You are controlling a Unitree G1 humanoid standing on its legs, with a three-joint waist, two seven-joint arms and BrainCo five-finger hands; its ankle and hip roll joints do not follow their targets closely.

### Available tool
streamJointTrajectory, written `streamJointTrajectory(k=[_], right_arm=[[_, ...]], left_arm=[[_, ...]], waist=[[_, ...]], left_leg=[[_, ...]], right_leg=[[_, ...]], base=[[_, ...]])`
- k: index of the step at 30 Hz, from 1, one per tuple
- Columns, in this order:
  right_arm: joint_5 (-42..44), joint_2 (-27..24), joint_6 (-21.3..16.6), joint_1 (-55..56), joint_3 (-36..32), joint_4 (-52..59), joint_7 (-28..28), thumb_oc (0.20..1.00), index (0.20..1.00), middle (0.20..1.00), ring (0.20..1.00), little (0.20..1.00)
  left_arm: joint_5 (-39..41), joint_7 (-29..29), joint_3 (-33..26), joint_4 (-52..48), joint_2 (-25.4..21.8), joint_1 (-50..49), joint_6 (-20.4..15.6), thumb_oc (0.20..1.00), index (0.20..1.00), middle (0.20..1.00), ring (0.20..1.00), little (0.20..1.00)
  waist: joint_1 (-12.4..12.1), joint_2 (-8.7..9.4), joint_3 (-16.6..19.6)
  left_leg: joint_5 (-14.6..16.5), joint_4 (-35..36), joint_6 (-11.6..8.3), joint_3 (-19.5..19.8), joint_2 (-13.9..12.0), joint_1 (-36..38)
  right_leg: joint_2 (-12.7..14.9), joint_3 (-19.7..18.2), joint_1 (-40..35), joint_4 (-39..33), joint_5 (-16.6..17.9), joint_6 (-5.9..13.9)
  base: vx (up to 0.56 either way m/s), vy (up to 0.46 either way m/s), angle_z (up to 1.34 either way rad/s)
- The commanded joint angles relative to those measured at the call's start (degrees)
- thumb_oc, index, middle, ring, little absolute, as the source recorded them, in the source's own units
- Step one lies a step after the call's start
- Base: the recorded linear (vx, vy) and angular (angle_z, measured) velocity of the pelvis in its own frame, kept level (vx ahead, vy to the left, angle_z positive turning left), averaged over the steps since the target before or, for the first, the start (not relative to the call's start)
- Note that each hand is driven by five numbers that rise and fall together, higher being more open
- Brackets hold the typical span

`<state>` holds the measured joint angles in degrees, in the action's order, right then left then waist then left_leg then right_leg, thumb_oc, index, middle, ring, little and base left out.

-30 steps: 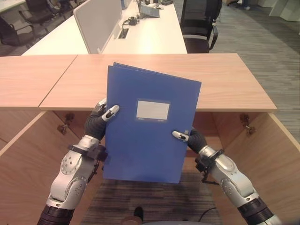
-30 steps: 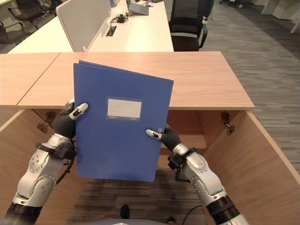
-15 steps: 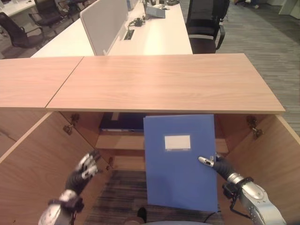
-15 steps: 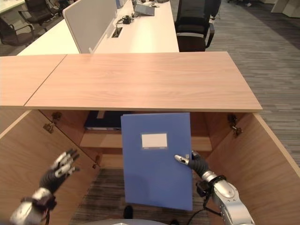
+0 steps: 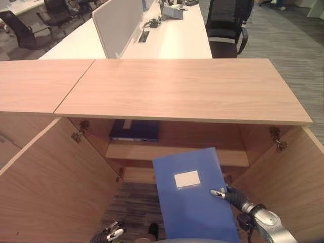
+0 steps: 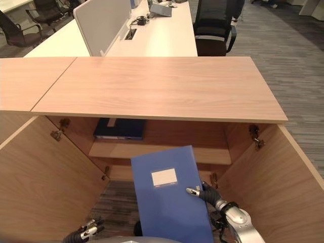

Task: Put the empty folder in the office cabinet

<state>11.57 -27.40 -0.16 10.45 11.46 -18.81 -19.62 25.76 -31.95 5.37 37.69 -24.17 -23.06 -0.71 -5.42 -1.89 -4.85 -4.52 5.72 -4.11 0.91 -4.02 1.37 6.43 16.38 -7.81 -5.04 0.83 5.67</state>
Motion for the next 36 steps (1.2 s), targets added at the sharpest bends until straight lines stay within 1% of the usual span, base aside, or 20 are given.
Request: streamJointTrajectory(k=[1,2,3,6,8,9,14,16,17,18,19,21,22,24,25,27,28,30,32,36], right_arm=[[0.39,1.36,-3.16,-4.26,1.93,-0.1,1.73,0.2,0.2,0.2,0.2,0.2],[4.16,4.95,-4.01,-6.92,2.17,-5.64,5.46,0.2,0.2,0.2,0.2,0.2],[4.2,4.97,-4.1,-7.07,2.17,-5.8,5.48,0.2,0.2,0.2,0.2,0.2],[10.74,8.81,-5.2,-10.07,1.12,-10.53,9.74,0.2,0.2,0.2,0.2,0.2],[15.85,10.85,-6.24,-12.23,-0.06,-12.54,12.01,0.2,0.2,0.2,0.2,0.2],[21.58,12.7,-7.4,-15.53,-1.71,-14.99,14.39,0.2,0.2,0.2,0.2,0.2],[29.17,14.01,-10.62,-23.99,-5.7,-18.3,19.5,0.2,0.2,0.2,0.2,0.2],[32.21,14.48,-12.15,-27.65,-7.36,-20.19,21.8,0.2,0.2,0.2,0.2,0.2],[34.69,14.6,-13.74,-31.38,-9.32,-22.28,23.76,0.2,0.2,0.2,0.2,0.2],[34.75,14.54,-13.79,-31.62,-9.39,-22.46,23.71,0.2,0.2,0.2,0.2,0.2],[37.13,14.36,-15.29,-35.37,-11.39,-24.44,25.81,0.2,0.2,0.2,0.2,0.2],[40.7,13.77,-17.38,-40.35,-14.2,-26.45,27.7,0.2,0.2,0.2,0.2,0.2],[40.88,13.58,-17.47,-40.84,-14.35,-26.84,27.53,0.2,0.2,0.2,0.2,0.2],[45.43,12.47,-20.1,-47.65,-17.48,-29.46,29.79,0.2,0.2,0.2,0.2,0.2],[45.57,12.31,-20.16,-48.04,-17.57,-29.76,29.69,0.2,0.2,0.2,0.2,0.2],[49.47,10.82,-21.99,-53.42,-19.52,-32.14,30.85,0.2,0.2,0.2,0.2,0.2],[50.6,9.8,-22.5,-55.67,-20.05,-33.03,31.35,0.2,0.2,0.2,0.2,0.2],[54.68,7.4,-24.34,-61.63,-22.3,-35.68,33.15,0.2,0.2,0.2,0.2,0.2],[56.39,6.17,-25.01,-63.99,-22.9,-36.92,33.47,0.2,0.2,0.2,0.2,0.2],[60.39,1.62,-27.11,-70.85,-23.93,-39.08,35.83,0.2,0.2,0.2,0.2,0.2]], left_arm=[[-5.87,3.28,0.52,0.82,-1.65,4.38,-4.48,1.0,1.0,1.0,1.0,1.0],[-11.33,8.95,1.35,7.63,0.3,7.44,-6.41,1.0,1.0,1.0,1.0,1.0],[-11.4,9.02,1.37,7.83,0.37,7.62,-6.54,1.0,1.0,1.0,1.0,1.0],[-13.8,12.89,2.39,13.24,2.2,10.23,-6.68,1.0,1.0,1.0,1.0,1.0],[-13.88,14.55,3.01,15.1,3.31,11.34,-6.78,1.0,1.0,1.0,1.0,1.0],[-13.03,15.92,3.84,16.59,4.06,12.73,-6.78,1.0,1.0,1.0,1.0,1.0],[-12.58,18.11,6.91,15.41,3.85,14.53,-7.67,1.0,1.0,1.0,1.0,1.0],[-11.99,18.96,8.06,15.27,3.9,15.53,-7.76,1.0,1.0,1.0,1.0,1.0],[-11.23,19.94,8.98,15.22,3.99,16.51,-8.06,1.0,1.0,1.0,1.0,1.0],[-11.21,19.96,9.0,15.25,4.0,16.69,-8.06,1.0,1.0,1.0,1.0,1.0],[-10.72,21.06,9.83,15.51,3.99,17.59,-8.46,1.0,1.0,1.0,1.0,1.0],[-10.17,21.75,10.95,15.58,3.85,18.54,-8.58,1.0,1.0,1.0,1.0,1.0],[-10.13,21.77,11.0,15.66,3.86,18.93,-8.57,1.0,1.0,1.0,1.0,1.0],[-8.64,22.82,12.58,15.14,3.58,20.1,-8.87,1.0,1.0,1.0,1.0,1.0],[-8.57,22.83,12.62,15.16,3.57,20.39,-8.84,1.0,1.0,1.0,1.0,1.0],[-6.96,23.23,13.89,14.46,3.2,21.25,-9.08,1.0,1.0,1.0,1.0,1.0],[-6.23,23.34,14.44,13.73,2.88,21.62,-9.22,1.0,1.0,1.0,1.0,1.0],[-5.77,23.7,16.42,11.96,1.82,22.12,-9.54,1.0,1.0,1.0,1.0,1.0],[-5.87,23.83,17.09,11.7,1.55,22.54,-9.51,1.0,1.0,1.0,1.0,1.0],[-4.49,24.02,18.93,9.97,0.36,23.06,-9.64,1.0,1.0,1.0,1.0,1.0]], waist=[[-1.08,1.33,-1.68],[-1.4,1.18,-1.8],[-1.41,1.18,-1.87],[-1.81,0.91,-2.08],[-2.17,0.74,-2.47],[-2.86,0.43,-3.27],[-4.58,-0.85,-5.67],[-5.25,-1.61,-7.11],[-5.94,-2.39,-8.64],[-6.0,-2.39,-8.7],[-6.6,-3.14,-10.02],[-7.18,-3.9,-11.6],[-7.33,-3.88,-11.65],[-7.89,-4.83,-13.33],[-8.0,-4.79,-13.31],[-8.51,-5.2,-14.04],[-8.81,-5.44,-14.19],[-9.57,-5.99,-14.18],[-9.89,-6.22,-14.0],[-10.4,-6.9,-13.75]], left_leg=[[4.68,-0.72,-0.02,-1.64,-0.1,2.42],[4.62,-0.72,-0.05,-1.39,-0.11,2.3],[4.63,-0.72,-0.05,-1.38,-0.11,2.3],[4.56,-0.72,-0.15,-1.16,-0.09,2.1],[4.44,-0.72,-0.24,-0.99,-0.08,1.76],[4.13,-0.72,-0.35,-0.6,-0.08,1.05],[3.32,-0.72,-0.49,0.55,-0.18,-1.21],[2.77,-0.72,-0.57,1.0,-0.2,-2.45],[2.34,-1.24,-0.59,1.36,-0.25,-3.95],[2.32,-1.26,-0.59,1.35,-0.26,-4.07],[1.93,-1.85,-0.62,1.68,-0.41,-5.5],[1.74,-3.24,-0.7,1.86,-0.6,-7.74],[1.88,-3.62,-0.69,1.86,-0.58,-8.22],[2.07,-6.31,-0.81,1.96,-0.69,-11.96],[2.2,-6.69,-0.81,1.98,-0.67,-12.46],[3.15,-9.26,-1.01,2.23,-0.64,-15.35],[2.93,-10.35,-1.01,2.29,-0.57,-17.05],[4.0,-12.45,-1.37,2.78,-0.74,-19.68],[3.6,-12.68,-1.4,3.09,-0.79,-20.8],[4.11,-13.05,-1.78,3.27,-0.54,-22.95]], right_leg=[[2.8,-3.26,0.78,1.97,-1.92,3.84],[2.69,-2.96,0.86,2.04,-2.16,3.71],[2.69,-2.95,0.86,2.04,-2.17,3.71],[2.66,-2.7,1.05,2.16,-2.36,3.61],[2.65,-2.43,1.22,2.25,-2.5,3.55],[2.59,-2.04,1.67,2.39,-2.65,3.51],[2.51,-1.39,3.67,3.28,-2.94,3.37],[2.48,-1.23,4.96,3.86,-3.11,3.31],[2.55,-1.17,6.46,4.71,-3.3,3.22],[2.56,-1.19,6.63,4.84,-3.34,3.2],[2.71,-1.03,8.15,5.89,-3.55,3.06],[3.01,-1.18,10.23,7.53,-3.87,2.98],[3.06,-1.24,10.72,7.9,-4.0,2.97],[3.61,-1.4,14.02,10.39,-4.42,2.77],[3.66,-1.45,14.51,10.73,-4.54,2.75],[4.08,-1.78,17.12,13.29,-5.62,2.71],[4.18,-1.93,18.63,14.17,-5.44,2.65],[4.75,-2.09,21.52,17.48,-7.31,2.61],[4.89,-1.98,22.83,18.1,-7.1,2.61],[5.14,-1.67,25.26,19.65,-8.56,2.62]], base=[[0.0,-0.011,0.08],[0.0,-0.009,0.04],[0.0,0.0,0.0],[0.0,0.0,0.0],[-0.01,-0.013,0.02],[-0.03,-0.032,0.05],[-0.07,-0.025,0.13],[-0.12,-0.026,0.13],[-0.11,-0.019,0.16],[-0.14,-0.022,0.19],[-0.09,-0.015,0.13],[-0.11,-0.016,0.09],[-0.09,-0.006,0.02],[-0.11,-0.007,0.02],[-0.1,-0.008,-0.01],[-0.06,-0.015,0.0],[-0.05,-0.017,0.03],[0.01,-0.035,0.04],[0.02,-0.022,0.07],[0.03,-0.026,0.14]])
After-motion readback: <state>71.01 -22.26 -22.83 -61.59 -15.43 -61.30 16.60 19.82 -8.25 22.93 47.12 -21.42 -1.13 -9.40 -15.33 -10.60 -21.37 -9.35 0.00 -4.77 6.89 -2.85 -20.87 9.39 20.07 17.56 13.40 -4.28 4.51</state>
